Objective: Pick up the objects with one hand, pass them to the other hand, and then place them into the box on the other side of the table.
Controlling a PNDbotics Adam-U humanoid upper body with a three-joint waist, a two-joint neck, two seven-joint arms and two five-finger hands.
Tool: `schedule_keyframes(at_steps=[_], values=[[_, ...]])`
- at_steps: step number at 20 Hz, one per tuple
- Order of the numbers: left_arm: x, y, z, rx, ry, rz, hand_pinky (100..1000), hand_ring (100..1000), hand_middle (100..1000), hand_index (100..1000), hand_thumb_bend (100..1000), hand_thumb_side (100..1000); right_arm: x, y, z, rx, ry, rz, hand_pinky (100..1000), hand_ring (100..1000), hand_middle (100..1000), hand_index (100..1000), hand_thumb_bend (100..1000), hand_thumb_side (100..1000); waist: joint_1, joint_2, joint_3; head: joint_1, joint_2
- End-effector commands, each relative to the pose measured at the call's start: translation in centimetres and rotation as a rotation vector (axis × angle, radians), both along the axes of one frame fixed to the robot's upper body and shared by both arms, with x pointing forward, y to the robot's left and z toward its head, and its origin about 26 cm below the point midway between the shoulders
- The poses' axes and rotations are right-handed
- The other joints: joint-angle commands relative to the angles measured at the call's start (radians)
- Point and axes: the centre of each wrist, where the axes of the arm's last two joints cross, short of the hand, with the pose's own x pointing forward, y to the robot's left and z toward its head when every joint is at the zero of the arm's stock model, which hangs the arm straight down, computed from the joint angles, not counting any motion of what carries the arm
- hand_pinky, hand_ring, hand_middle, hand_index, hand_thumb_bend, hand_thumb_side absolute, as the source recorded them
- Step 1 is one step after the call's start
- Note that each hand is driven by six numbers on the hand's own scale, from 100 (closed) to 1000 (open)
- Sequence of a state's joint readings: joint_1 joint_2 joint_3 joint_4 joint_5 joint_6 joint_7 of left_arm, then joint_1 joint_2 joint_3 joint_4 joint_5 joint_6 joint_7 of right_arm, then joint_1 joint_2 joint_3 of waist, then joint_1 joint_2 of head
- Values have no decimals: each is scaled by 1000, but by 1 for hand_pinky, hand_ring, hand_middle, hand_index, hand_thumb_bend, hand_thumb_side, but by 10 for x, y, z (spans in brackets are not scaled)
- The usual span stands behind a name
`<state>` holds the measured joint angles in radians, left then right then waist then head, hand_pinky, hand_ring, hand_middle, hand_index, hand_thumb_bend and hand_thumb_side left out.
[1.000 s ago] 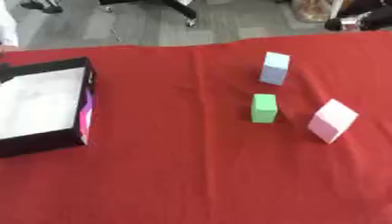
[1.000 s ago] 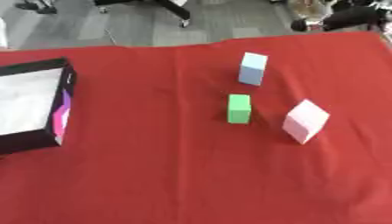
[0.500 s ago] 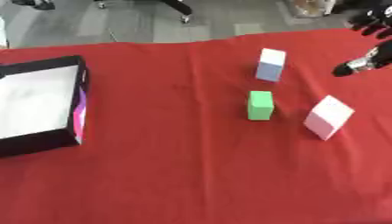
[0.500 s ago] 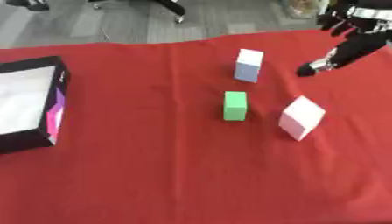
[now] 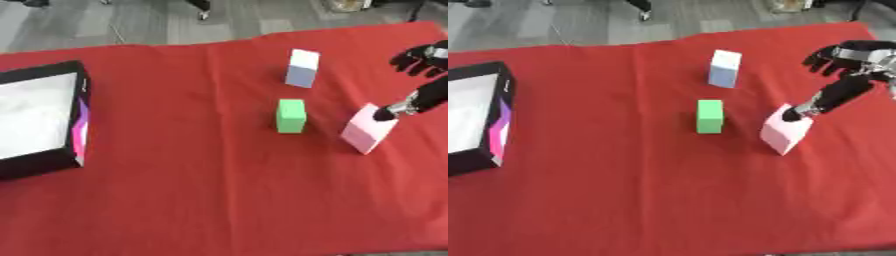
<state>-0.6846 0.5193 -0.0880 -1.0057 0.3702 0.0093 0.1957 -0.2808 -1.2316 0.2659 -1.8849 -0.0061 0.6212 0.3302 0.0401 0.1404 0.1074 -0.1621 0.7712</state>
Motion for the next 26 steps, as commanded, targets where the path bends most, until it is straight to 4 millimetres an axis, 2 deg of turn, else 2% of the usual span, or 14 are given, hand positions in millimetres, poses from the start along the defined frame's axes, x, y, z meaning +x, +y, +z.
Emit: schedule_keyframes(at_steps=[1,10,11,12,26], values=[[-1,12,17,26,-35,17,845,859,848,901,508,749,-6,2,14,-12,-25,-10,908,901,859,922,749,354,-1,7,-4,-6,-1],[-2,11,19,14,-45,13,844,858,847,901,501,755,-6,3,-19,9,44,-81,911,900,861,926,752,350,-5,10,-10,-38,-1],[-2,11,18,13,-45,11,844,858,847,901,501,755,-5,3,-22,11,55,-83,911,900,861,926,768,326,-4,10,-9,-39,-1],[-2,11,18,13,-45,11,844,858,847,901,500,755,-5,3,-25,13,65,-84,912,900,862,927,751,352,-3,10,-9,-40,-1],[-3,7,13,-9,-37,4,844,858,846,898,498,756,10,-3,-59,4,127,-173,912,902,863,928,748,345,9,19,0,-36,-1]])
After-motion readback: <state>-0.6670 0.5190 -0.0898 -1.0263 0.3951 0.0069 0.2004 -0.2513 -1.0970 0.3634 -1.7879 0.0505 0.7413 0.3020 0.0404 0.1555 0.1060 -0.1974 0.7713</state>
